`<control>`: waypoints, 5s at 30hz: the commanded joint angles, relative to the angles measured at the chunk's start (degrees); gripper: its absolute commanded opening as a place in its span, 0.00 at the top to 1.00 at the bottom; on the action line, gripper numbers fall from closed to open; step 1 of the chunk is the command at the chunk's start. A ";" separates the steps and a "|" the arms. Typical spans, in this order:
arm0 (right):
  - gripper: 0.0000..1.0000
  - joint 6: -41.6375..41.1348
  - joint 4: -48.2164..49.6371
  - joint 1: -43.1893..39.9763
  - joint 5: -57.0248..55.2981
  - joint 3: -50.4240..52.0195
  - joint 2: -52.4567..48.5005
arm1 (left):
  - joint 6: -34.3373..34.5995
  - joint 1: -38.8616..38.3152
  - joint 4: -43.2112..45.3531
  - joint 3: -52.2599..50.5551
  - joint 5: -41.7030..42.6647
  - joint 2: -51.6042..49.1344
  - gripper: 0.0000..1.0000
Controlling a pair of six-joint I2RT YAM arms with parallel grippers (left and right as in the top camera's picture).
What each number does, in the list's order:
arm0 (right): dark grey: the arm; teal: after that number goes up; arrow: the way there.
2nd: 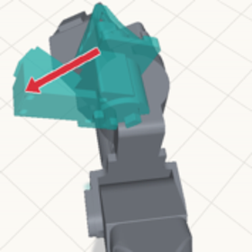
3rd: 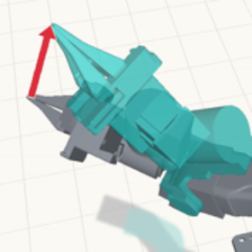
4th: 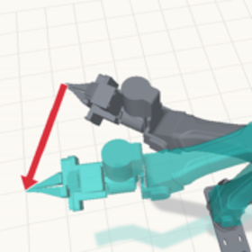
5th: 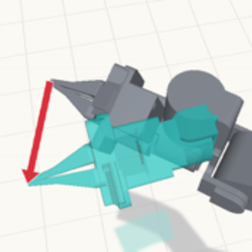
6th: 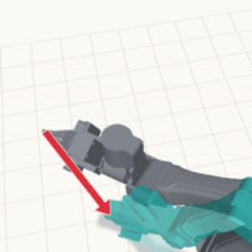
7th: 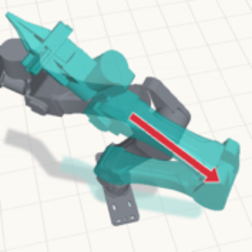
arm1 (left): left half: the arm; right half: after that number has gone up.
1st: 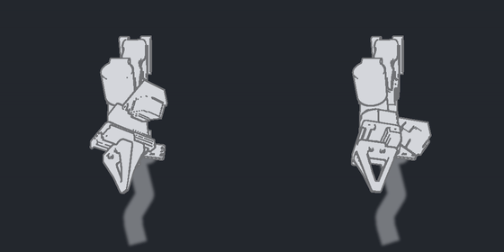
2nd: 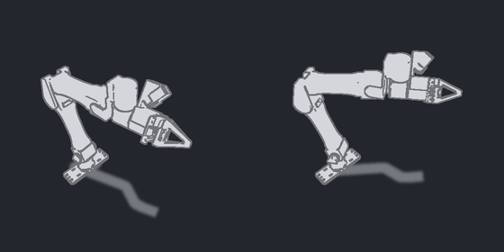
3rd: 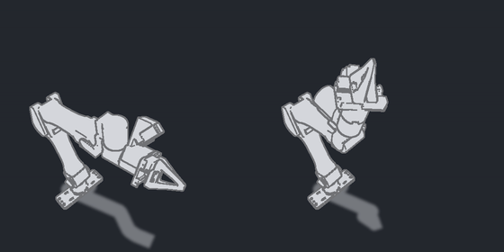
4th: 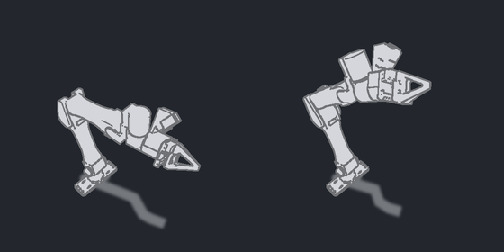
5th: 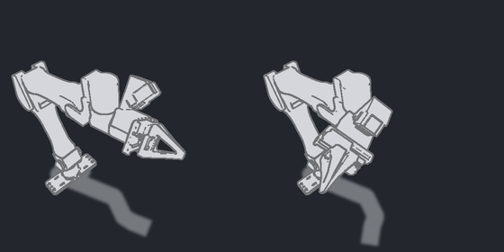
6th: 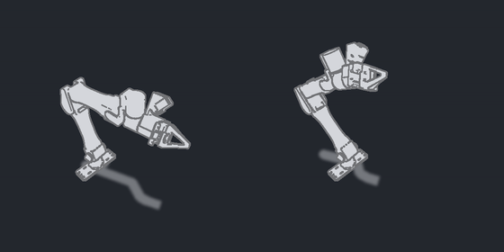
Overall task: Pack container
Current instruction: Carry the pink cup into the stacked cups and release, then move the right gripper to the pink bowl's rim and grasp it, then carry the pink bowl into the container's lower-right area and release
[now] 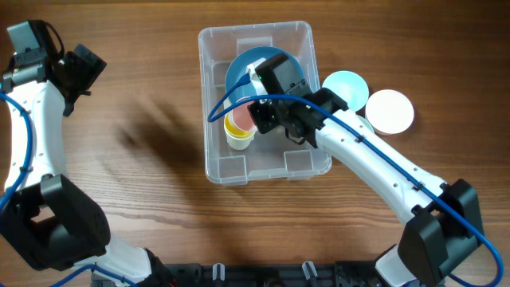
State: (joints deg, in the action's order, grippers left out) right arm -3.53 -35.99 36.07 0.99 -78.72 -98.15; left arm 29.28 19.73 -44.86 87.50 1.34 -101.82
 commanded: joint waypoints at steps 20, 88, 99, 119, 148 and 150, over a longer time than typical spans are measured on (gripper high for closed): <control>0.46 -4.13 4.85 -2.80 -3.34 -2.93 2.14 | -0.28 0.15 0.00 0.57 0.07 -0.44 0.00; 0.96 12.55 -8.68 -53.42 1.38 -5.88 -21.22 | -0.28 0.15 0.00 0.57 0.07 -0.44 0.00; 0.96 9.53 -10.86 -53.83 -6.58 -9.11 -20.15 | -0.28 0.15 0.00 0.57 0.07 -0.44 0.00; 0.96 6.34 -22.18 -40.15 8.59 -20.13 3.89 | -0.28 0.15 0.00 0.57 0.07 -0.42 0.00; 0.46 5.01 -25.00 -17.92 9.44 -6.23 2.91 | -0.31 0.15 0.00 0.57 0.07 -0.42 0.00; 0.45 4.92 -24.92 -18.05 9.03 -8.61 2.91 | -0.28 0.15 0.00 0.57 0.07 -0.42 0.00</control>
State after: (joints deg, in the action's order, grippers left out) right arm 1.37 -61.25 17.87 8.84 -84.49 -95.26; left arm 29.28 19.73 -44.84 87.50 1.34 -101.82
